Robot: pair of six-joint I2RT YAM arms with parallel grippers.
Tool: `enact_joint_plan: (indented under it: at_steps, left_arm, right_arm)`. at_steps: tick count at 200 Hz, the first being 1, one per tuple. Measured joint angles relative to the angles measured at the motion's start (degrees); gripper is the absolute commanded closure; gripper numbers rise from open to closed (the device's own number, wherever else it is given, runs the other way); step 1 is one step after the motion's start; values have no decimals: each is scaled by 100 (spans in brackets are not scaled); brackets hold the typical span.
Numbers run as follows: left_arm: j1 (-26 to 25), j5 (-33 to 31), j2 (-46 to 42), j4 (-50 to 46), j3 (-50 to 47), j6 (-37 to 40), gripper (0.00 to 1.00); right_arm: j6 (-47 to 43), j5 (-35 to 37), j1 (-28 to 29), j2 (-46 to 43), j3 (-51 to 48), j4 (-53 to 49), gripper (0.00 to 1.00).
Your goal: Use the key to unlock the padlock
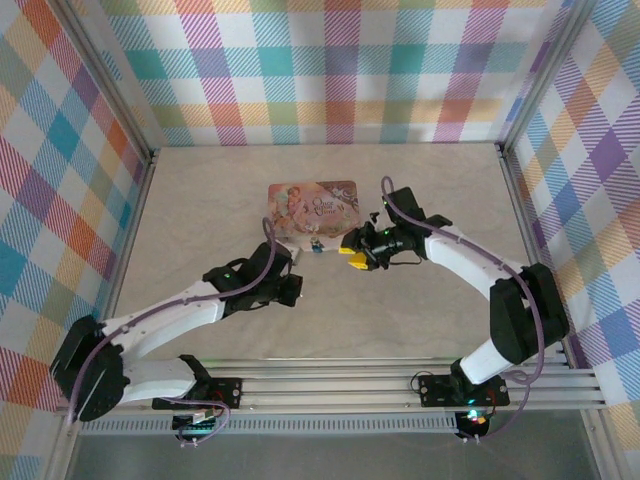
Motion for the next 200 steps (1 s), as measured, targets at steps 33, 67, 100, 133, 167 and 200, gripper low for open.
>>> enact_joint_plan:
  at_steps: [33,67,100,133,167,200]
  left_arm:
    - [4,81,-258,363,232,1003,100]
    - [24,131,-20,470,903,1777,100]
    - [26,214,361,588,1493,2260,100]
    - [26,234,520,612,1744,2612,100]
    - [37,323,793,424,2173,2940,100]
    - [52,372,922,291,2400,3143,100]
  right_arm:
    - [142,-7,0,2,726,-9,59]
    - [111,-68,0,74,1567,-166,56]
    - [26,-258,0,205,1847,-227,56]
    - [-17,-354,0,271,1847,-468,56]
    - [-17,-424,0,247,1786,-402,59]
    - [-216,-433,13,236,1801,-540,60]
